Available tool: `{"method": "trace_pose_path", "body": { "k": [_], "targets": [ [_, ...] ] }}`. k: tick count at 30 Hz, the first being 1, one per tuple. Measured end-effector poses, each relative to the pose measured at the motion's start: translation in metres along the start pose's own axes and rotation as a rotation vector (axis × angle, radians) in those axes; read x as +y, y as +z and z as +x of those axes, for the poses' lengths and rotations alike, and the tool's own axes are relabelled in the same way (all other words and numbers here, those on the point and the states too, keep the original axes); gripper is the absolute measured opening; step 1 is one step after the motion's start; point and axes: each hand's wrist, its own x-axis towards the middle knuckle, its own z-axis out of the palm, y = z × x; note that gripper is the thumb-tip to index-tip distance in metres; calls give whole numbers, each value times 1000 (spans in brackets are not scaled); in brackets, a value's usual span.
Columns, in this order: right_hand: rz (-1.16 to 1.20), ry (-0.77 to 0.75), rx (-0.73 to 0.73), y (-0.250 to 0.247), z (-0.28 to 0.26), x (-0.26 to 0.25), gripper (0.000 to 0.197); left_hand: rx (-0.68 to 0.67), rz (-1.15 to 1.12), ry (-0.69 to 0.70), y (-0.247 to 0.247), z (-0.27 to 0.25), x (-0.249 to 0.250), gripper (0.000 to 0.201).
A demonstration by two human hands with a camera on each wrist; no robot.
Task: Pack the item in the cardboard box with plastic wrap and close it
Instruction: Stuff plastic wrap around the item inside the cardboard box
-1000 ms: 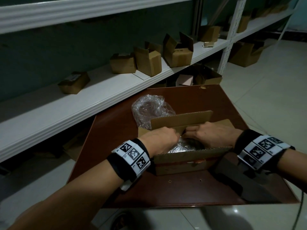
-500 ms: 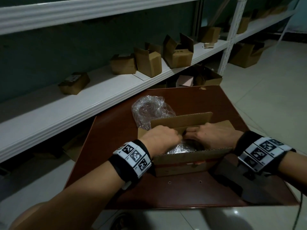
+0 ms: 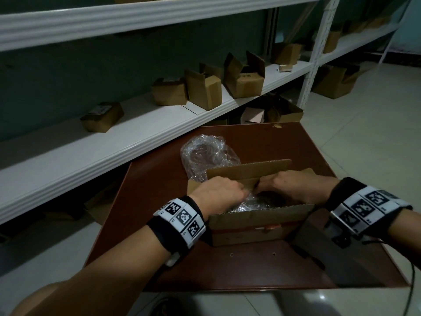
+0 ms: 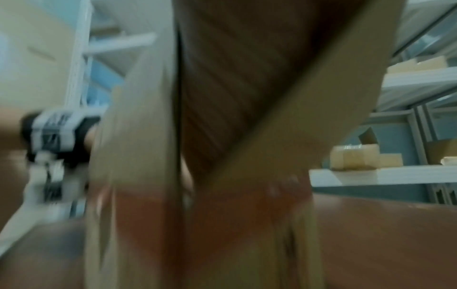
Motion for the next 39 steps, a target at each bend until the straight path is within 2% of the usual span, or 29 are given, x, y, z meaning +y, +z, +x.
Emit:
{"method": "trace_pose_path", "body": {
  "k": [3, 6, 12, 16, 23, 26, 30, 32, 34, 35, 39],
  "targets": [
    [-68, 30, 33, 8, 4, -6, 46, -4, -42, 11, -1, -3, -2, 38],
    [-63, -30, 85, 17, 11, -3, 42, 21, -101, 21, 2, -3, -4, 30],
    [-14, -35, 38, 17, 14, -2, 35, 23, -175, 11, 3, -8, -8, 19],
    [71, -33, 17, 14, 12, 0, 32, 72, -213, -21, 8, -16, -10, 13],
    [146, -13, 57, 7, 7, -8, 36, 74, -189, -69, 5, -15, -10, 19],
    [238, -9, 79, 5, 3, -6, 41, 29, -180, -84, 3, -11, -8, 20],
    [311, 38, 66, -6, -2, -6, 46, -20, -348, -178, -5, -12, -12, 21],
    [353, 69, 71, -9, -5, -4, 50, -22, -507, -191, -7, -16, -19, 36],
    [443, 74, 87, -10, -6, -2, 50, 27, -570, -132, -11, -21, -25, 52],
    [477, 71, 101, -10, -7, -2, 47, 65, -625, -118, -14, -22, -30, 51],
    [398, 37, 220, -9, -10, -3, 27, 331, -844, -122, -33, -33, -54, 26]
  ]
}}
